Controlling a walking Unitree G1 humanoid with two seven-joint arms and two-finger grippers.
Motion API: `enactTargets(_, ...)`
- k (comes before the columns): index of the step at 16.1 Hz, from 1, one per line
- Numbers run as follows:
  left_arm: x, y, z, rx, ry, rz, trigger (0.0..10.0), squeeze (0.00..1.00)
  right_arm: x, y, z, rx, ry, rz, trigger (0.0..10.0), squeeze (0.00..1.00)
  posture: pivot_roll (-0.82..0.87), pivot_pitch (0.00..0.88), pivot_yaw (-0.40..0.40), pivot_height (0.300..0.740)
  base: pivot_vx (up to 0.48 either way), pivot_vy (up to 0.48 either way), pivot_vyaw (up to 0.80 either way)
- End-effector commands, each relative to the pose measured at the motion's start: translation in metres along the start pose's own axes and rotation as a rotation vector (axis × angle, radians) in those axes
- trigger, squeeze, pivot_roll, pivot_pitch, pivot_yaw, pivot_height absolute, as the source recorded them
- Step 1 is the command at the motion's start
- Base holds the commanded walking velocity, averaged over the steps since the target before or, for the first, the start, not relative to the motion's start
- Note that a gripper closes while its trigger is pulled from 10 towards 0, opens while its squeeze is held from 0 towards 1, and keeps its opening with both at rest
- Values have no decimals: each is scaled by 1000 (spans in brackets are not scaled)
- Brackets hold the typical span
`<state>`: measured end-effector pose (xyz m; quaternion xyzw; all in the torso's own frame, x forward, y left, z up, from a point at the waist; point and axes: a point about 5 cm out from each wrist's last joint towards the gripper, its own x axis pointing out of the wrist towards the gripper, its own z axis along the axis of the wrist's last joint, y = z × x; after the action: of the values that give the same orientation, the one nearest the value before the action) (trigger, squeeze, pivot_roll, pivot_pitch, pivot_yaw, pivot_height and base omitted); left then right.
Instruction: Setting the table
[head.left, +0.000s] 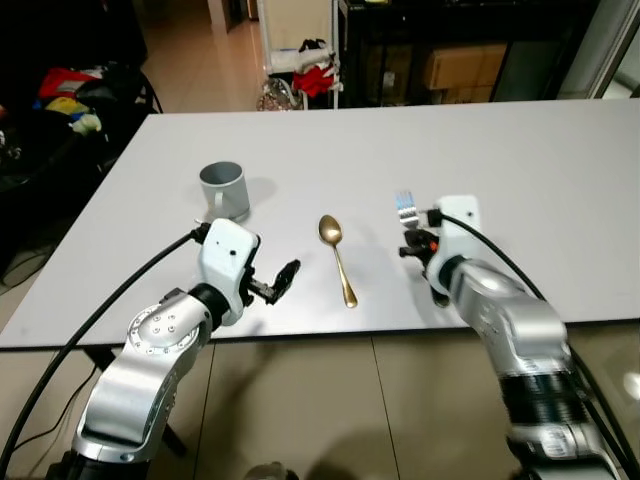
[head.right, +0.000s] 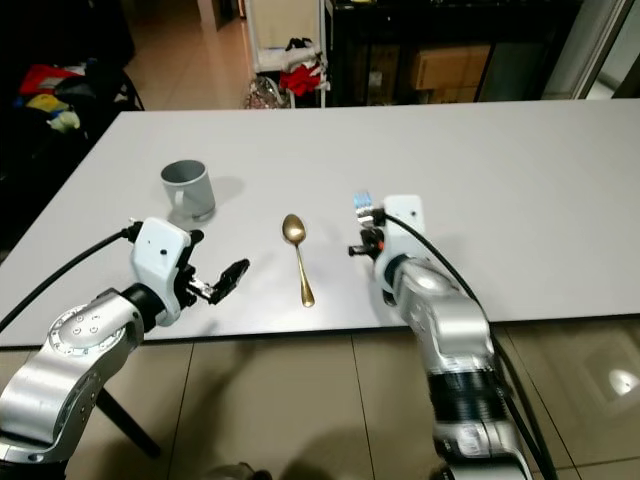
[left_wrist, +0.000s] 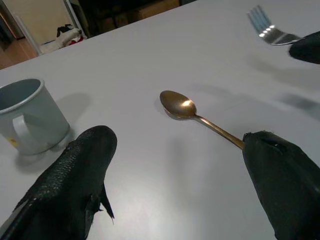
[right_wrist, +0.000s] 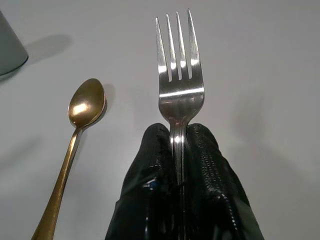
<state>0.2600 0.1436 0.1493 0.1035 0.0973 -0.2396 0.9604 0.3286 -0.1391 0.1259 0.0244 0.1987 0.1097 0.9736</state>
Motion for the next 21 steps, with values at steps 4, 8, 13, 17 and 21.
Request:
enactTargets(4,-3,4,6,2,-28,86,10000,0,-1,8,18,-50,-137,7,10000,0,146,0,44,740,0,0,0)
enactTargets(8,-1,3,12,-50,-99,222,10000,0,-56,5,13,-6,-299,71,10000,0,124,0,62,740,0,0,0)
enactTargets(13,0,0,15,-65,-114,212,10000,0,-63,9,8,-47,-290,99,10000,0,122,0,67,740,111,0,640)
enactTargets(17,-2,2,15,-66,-112,218,10000,0,-62,11,6,-46,-266,110,10000,0,138,0,59,740,321,0,800)
enactTargets(21,-2,0,14,-56,-101,186,10000,0,-63,4,4,13,-252,36,10000,0,134,0,64,740,157,0,200)
